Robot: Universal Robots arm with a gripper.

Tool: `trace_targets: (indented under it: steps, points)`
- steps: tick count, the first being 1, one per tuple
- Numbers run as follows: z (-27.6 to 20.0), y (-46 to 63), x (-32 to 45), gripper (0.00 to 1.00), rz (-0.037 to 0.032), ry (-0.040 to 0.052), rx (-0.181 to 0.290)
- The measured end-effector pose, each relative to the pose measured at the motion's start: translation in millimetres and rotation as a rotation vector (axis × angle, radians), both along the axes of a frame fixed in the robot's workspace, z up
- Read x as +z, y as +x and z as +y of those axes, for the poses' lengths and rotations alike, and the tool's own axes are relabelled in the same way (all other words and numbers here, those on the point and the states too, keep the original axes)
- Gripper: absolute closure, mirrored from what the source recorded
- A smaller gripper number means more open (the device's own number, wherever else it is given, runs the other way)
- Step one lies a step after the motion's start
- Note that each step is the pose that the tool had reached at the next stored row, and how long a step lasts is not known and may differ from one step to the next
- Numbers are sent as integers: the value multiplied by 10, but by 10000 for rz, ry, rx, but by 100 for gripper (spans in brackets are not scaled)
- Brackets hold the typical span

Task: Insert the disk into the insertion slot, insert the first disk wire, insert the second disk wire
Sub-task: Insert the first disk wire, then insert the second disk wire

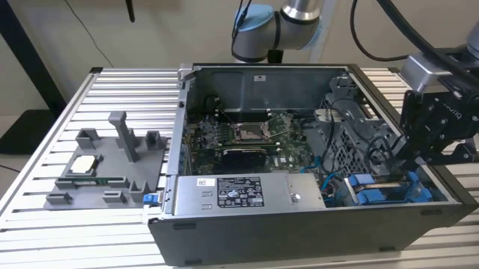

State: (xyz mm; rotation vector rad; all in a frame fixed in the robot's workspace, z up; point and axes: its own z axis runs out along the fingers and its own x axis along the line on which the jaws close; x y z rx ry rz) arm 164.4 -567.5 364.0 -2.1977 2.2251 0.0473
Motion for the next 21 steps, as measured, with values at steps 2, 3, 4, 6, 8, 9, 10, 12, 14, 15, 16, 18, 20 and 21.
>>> trace_targets:
  steps: [2,3,4,6,8,9,10,12,14,15,16,18,20,21]
  points:
    - [0,0,30,73,0,-1,0]
    - [0,0,45,73,0,-1,0]
    - [0,1,61,73,0,-1,2]
    - [0,1,91,73,0,0,2]
    - [0,1,111,73,0,0,2]
    - [0,1,111,73,0,1,2]
    - [0,1,111,73,0,2,1]
    - [0,0,112,73,0,1,-1]
    - [0,0,114,73,0,-1,-1]
    - [0,0,114,73,0,0,0]
    - [0,0,114,73,0,0,0]
    - [1,4,115,73,0,-3,2]
    - [0,14,116,73,-1,-5,2]
    - [0,21,115,73,0,-2,1]
